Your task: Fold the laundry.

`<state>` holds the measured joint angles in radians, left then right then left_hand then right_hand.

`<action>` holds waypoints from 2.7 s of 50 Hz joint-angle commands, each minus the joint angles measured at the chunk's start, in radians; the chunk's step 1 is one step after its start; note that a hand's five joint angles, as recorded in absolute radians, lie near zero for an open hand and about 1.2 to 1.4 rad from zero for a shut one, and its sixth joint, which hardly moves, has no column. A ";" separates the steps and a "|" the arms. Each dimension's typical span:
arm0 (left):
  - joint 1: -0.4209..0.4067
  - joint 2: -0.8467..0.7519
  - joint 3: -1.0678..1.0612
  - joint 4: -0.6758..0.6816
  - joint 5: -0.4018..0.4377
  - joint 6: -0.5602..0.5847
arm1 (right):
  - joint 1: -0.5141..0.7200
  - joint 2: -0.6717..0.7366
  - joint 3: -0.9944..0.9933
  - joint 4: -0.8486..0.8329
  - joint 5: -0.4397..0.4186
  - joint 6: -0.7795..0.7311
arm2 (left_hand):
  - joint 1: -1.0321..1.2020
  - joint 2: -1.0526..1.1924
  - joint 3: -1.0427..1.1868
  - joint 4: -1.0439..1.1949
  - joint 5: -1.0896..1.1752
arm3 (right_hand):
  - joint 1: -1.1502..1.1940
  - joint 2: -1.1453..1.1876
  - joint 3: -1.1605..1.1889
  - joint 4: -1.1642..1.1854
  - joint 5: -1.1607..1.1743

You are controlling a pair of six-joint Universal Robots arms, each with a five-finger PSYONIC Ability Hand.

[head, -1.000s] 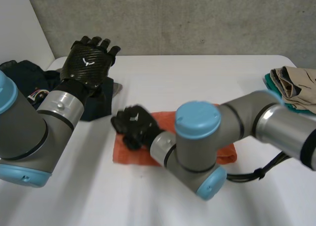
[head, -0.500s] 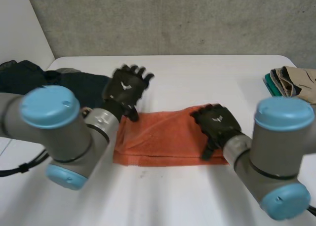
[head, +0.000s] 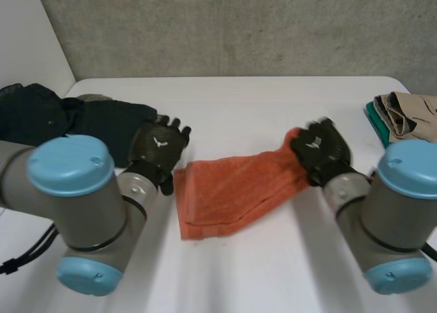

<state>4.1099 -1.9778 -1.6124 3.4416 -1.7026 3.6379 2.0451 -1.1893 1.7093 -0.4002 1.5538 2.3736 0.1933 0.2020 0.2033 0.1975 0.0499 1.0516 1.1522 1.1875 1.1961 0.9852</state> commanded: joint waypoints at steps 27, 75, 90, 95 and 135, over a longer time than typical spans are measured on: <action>0.034 0.117 0.057 0.074 0.099 -0.209 | 0.127 -0.001 -0.302 0.288 -0.103 0.642 | -0.012 -0.021 -0.022 -0.016 -0.043 | -0.877 -0.978 -1.013 -1.022 -0.985; 0.069 0.100 0.290 -0.209 0.354 -0.212 | 0.316 0.112 -0.094 0.121 0.035 0.348 | -0.019 -0.027 -0.029 -0.023 -0.050 | -0.877 -0.978 -1.013 -1.022 -0.985; 0.096 0.040 0.447 -0.398 0.681 -0.229 | 0.336 0.303 -0.065 -0.161 0.095 0.331 | -0.015 -0.024 -0.025 -0.019 -0.046 | -0.877 -0.978 -1.013 -1.022 -0.985; 0.087 0.030 0.442 -0.398 0.681 -0.231 | 0.336 0.330 -0.089 -0.221 0.094 0.305 | -0.015 -0.024 -0.025 -0.019 -0.046 | -0.877 -0.978 -1.013 -1.022 -0.985; 0.081 0.097 0.592 -0.325 0.626 -0.398 | -0.076 0.165 -0.526 -0.212 0.008 0.446 | -0.006 -0.015 -0.016 -0.010 -0.037 | 0.345 0.244 0.209 0.200 0.237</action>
<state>4.1911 -1.9065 -1.0817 3.0668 -1.0615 3.3295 2.1353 -0.9871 1.3003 -0.6009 1.5778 2.7412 0.1904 0.2020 0.2032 0.1974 0.0490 0.9986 1.1277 1.1249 1.1956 0.8631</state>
